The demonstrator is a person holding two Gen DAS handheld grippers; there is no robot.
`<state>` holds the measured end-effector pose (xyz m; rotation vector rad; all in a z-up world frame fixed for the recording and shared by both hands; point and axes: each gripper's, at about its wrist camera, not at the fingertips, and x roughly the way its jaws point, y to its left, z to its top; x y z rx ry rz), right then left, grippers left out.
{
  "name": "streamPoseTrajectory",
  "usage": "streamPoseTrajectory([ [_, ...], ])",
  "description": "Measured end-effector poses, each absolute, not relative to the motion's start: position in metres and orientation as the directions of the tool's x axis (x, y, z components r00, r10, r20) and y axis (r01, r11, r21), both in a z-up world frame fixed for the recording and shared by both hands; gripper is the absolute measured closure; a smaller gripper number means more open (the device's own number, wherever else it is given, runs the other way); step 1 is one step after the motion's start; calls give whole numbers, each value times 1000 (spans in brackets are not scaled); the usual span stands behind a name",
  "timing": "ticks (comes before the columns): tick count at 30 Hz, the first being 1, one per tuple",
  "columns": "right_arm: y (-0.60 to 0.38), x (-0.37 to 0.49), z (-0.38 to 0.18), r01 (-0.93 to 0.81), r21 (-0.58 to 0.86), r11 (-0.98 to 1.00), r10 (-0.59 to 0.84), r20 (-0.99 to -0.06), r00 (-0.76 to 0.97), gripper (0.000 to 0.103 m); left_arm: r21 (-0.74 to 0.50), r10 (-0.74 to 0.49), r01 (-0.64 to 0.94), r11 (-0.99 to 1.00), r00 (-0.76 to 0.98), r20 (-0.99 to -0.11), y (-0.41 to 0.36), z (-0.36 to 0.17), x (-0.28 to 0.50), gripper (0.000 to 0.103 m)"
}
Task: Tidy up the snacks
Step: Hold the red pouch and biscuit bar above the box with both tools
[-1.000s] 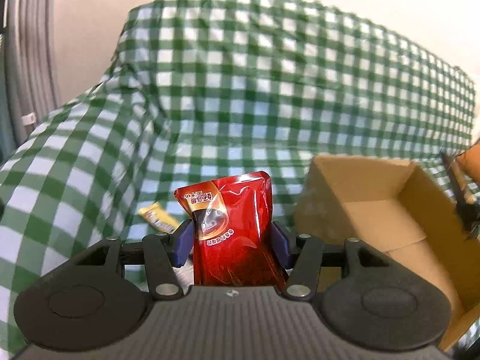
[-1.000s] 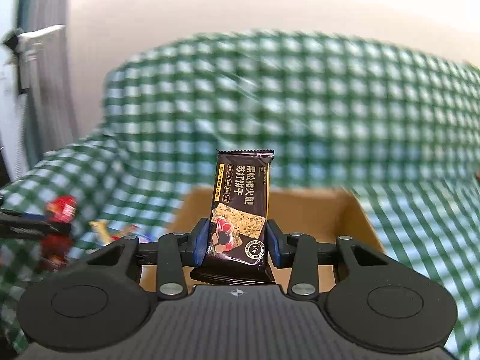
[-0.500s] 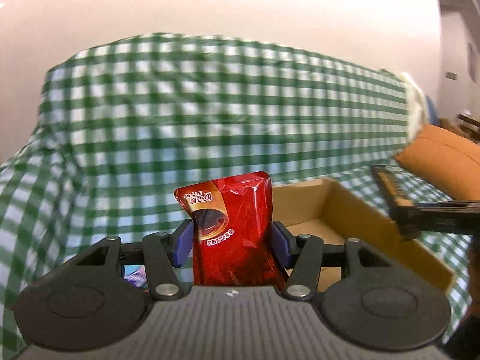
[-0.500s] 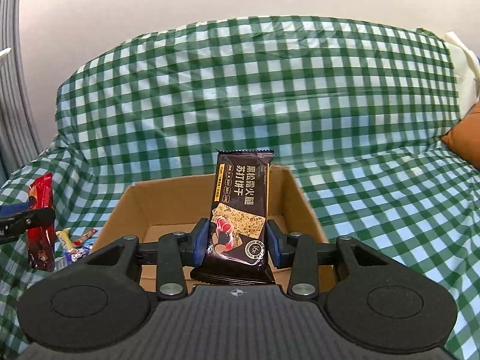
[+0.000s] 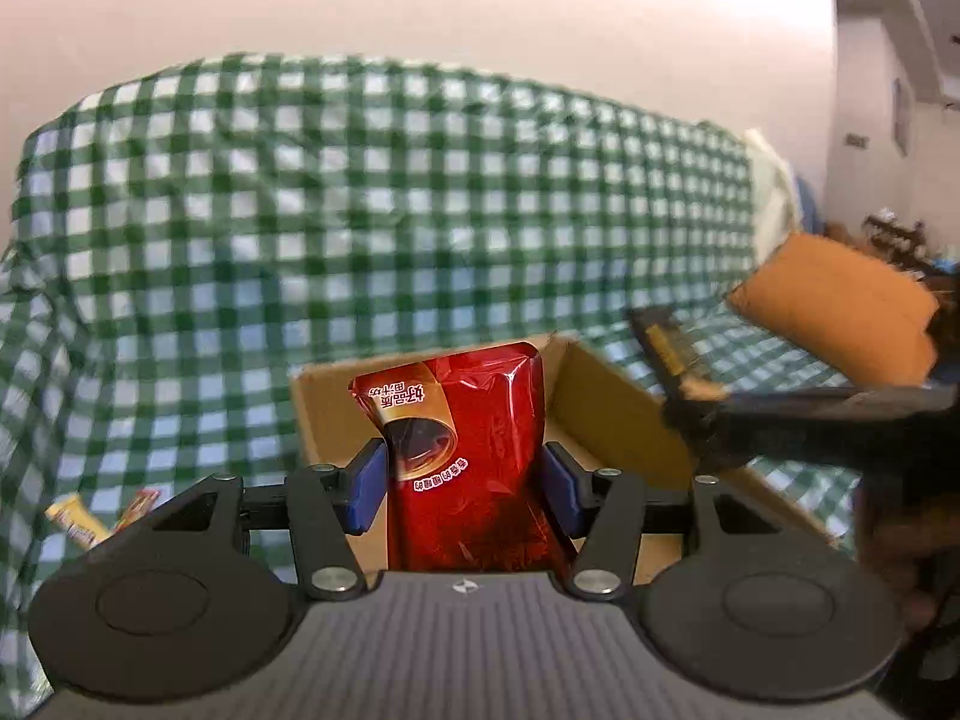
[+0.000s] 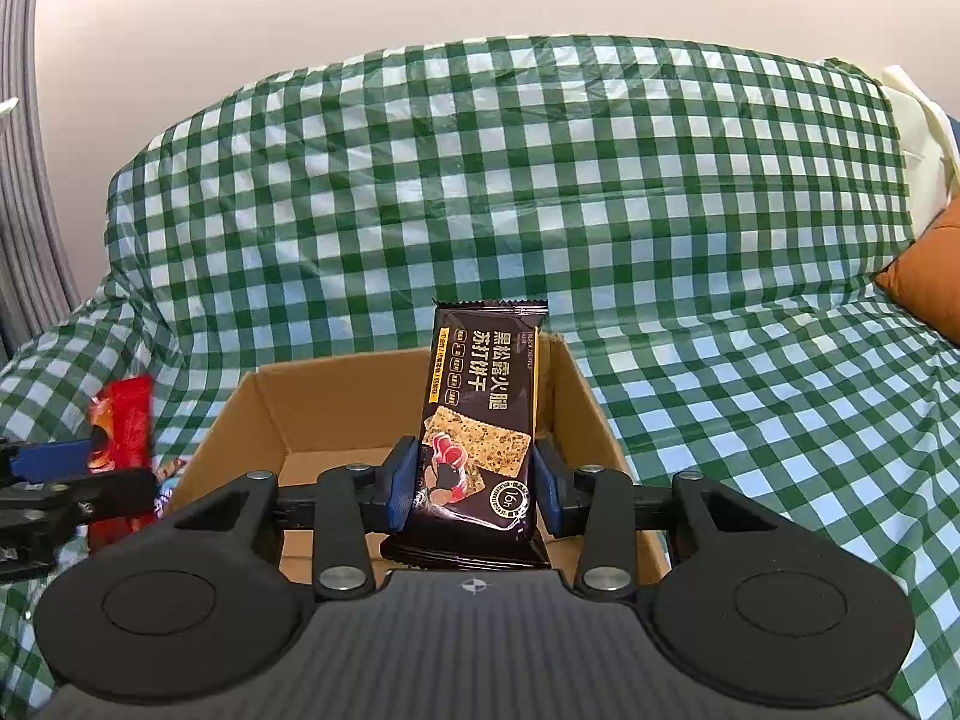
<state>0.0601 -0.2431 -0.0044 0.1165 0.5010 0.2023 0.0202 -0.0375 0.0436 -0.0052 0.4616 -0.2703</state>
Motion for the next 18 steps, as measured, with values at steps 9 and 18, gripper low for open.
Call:
streamPoseTrajectory([
  [9, -244, 67, -7, -138, 153, 979, 195, -477, 857, 61, -79, -279, 274, 958, 846, -454, -41, 37, 29, 43],
  [18, -240, 72, -11, -143, 138, 980, 193, -487, 852, 61, -57, -304, 312, 948, 840, -450, -44, 37, 20, 43],
])
